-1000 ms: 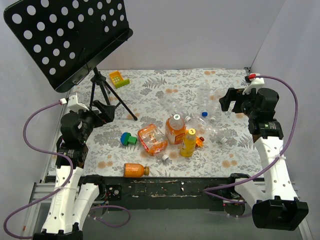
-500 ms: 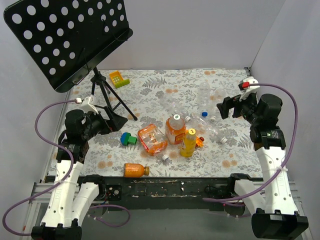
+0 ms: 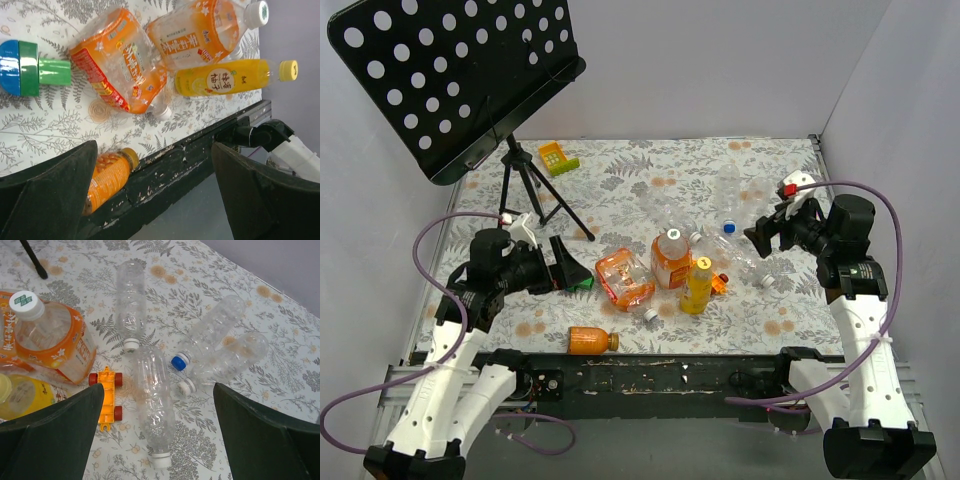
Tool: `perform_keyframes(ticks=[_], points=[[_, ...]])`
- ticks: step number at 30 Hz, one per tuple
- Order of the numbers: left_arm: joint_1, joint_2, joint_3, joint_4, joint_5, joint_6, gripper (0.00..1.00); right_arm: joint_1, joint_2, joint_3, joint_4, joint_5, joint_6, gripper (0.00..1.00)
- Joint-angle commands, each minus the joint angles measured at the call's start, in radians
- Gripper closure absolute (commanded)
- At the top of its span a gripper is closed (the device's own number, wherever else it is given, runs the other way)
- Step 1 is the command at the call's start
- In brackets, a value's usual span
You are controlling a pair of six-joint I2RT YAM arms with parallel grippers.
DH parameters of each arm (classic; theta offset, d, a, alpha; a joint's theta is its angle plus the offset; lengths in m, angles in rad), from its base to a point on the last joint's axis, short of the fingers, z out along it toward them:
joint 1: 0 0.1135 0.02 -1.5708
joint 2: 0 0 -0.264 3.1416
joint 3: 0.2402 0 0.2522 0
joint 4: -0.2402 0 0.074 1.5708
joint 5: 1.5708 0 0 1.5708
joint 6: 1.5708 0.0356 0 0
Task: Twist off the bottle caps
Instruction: Pick up the plastic bottle from the corner of the board.
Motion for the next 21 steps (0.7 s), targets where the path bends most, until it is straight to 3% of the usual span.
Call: perform_keyframes(ticks=[1, 14, 21], points=[[-0.052, 0.006, 0.022, -0.100, -0.022, 0.018, 0.02, 0.002, -0.014, -0.016, -0.028, -0.106, -0.081, 0.02], [-0.327, 0.131, 0.083, -0.172, -0.190, 0.026, 0.02, 0.002, -0.002, -0.029, -0.059, -0.124, -0.110, 0.02], [-0.385, 0.198, 0.128, -0.159, -0.181, 0.101, 0.02, 0.001, 0.000, -0.039, -0.061, -0.155, -0.098, 0.02]])
